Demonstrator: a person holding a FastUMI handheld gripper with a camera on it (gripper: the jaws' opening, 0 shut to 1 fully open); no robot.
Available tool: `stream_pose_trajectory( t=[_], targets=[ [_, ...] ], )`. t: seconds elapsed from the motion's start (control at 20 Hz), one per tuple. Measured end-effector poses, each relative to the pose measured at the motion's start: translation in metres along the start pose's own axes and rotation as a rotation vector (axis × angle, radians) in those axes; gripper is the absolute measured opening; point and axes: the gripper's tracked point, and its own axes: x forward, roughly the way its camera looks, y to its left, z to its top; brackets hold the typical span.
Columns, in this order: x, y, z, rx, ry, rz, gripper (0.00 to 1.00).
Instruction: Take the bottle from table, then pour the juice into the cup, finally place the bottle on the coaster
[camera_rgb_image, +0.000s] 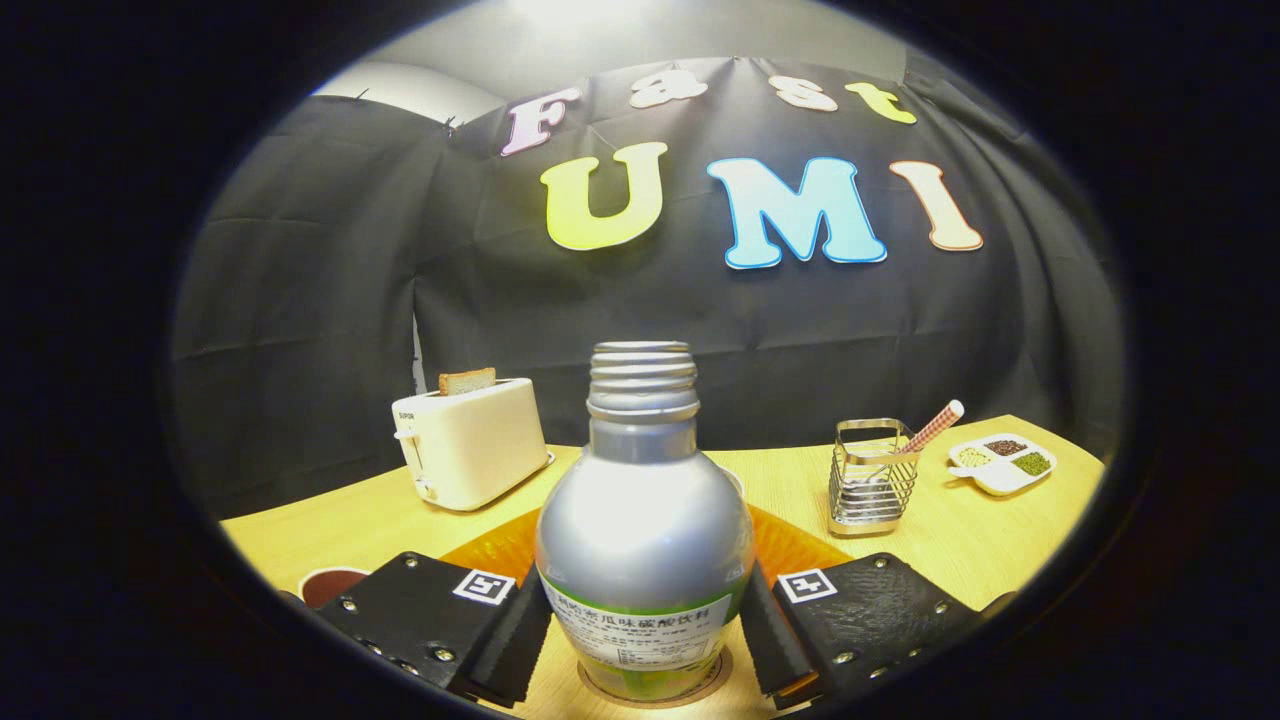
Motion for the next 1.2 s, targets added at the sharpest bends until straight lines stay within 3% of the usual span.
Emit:
stream_pose_trajectory(
  t=[0.4,0.65,0.7,0.75,1.2],
  targets=[
    [0.007,0.004,-0.009,-0.054,-0.025,-0.016,0.82],
    [0.004,0.012,-0.011,-0.09,-0.044,0.02,0.83],
    [0.005,0.013,-0.011,-0.082,-0.046,0.024,0.91],
    [0.003,0.012,-0.006,-0.082,-0.053,0.022,0.99],
    [-0.052,0.002,0.071,-0.099,-0.136,-0.036,0.99]
  ],
)
